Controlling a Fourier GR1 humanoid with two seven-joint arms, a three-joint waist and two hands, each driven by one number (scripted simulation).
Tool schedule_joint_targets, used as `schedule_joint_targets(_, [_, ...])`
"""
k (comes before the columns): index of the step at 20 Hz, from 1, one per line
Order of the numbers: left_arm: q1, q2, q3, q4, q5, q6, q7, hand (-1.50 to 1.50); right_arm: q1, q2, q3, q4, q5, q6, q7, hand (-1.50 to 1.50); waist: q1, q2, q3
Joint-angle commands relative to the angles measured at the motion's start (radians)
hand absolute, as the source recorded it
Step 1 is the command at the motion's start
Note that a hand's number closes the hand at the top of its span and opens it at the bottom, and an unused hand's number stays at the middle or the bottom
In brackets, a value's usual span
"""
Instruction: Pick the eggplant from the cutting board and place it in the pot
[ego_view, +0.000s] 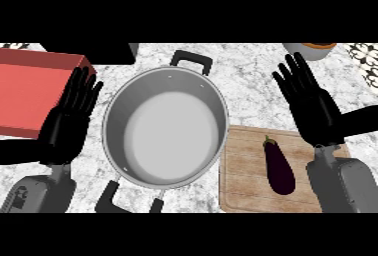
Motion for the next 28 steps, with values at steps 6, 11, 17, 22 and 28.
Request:
schedule_joint_targets(6, [0.138, 0.273, 0.041, 0.202, -0.28, 0.123, 0.139, 0.0, 0.027, -0.202, 0.118, 0.067, 0.396, -0.155, 0.118, 1.5, 0.03, 0.029, 0.011])
schedule_joint_targets(11, [0.177, 0.264, 0.037, 0.238, -0.247, 0.134, 0.257, 0.0, 0.083, -0.329, 0.089, 0.052, 0.782, -0.463, 0.07, -1.5, -0.031, 0.009, 0.009])
schedule_joint_targets(17, [0.166, 0.256, 0.002, 0.224, -0.299, 0.178, 0.324, 0.0, 0.154, -0.235, 0.324, -0.074, 1.181, -0.596, 0.347, -1.5, -0.023, -0.001, 0.008])
schedule_joint_targets(22, [0.169, 0.279, 0.015, 0.214, -0.292, 0.166, 0.363, 0.0, 0.14, -0.314, 0.361, -0.143, 1.331, -0.291, 0.693, -1.5, -0.026, -0.007, 0.005])
schedule_joint_targets(28, [0.123, 0.262, -0.018, 0.204, -0.319, 0.17, 0.394, 0.0, -0.001, -0.232, 0.476, -0.214, 1.361, 0.108, 1.049, -1.5, 0.01, 0.005, 0.007])
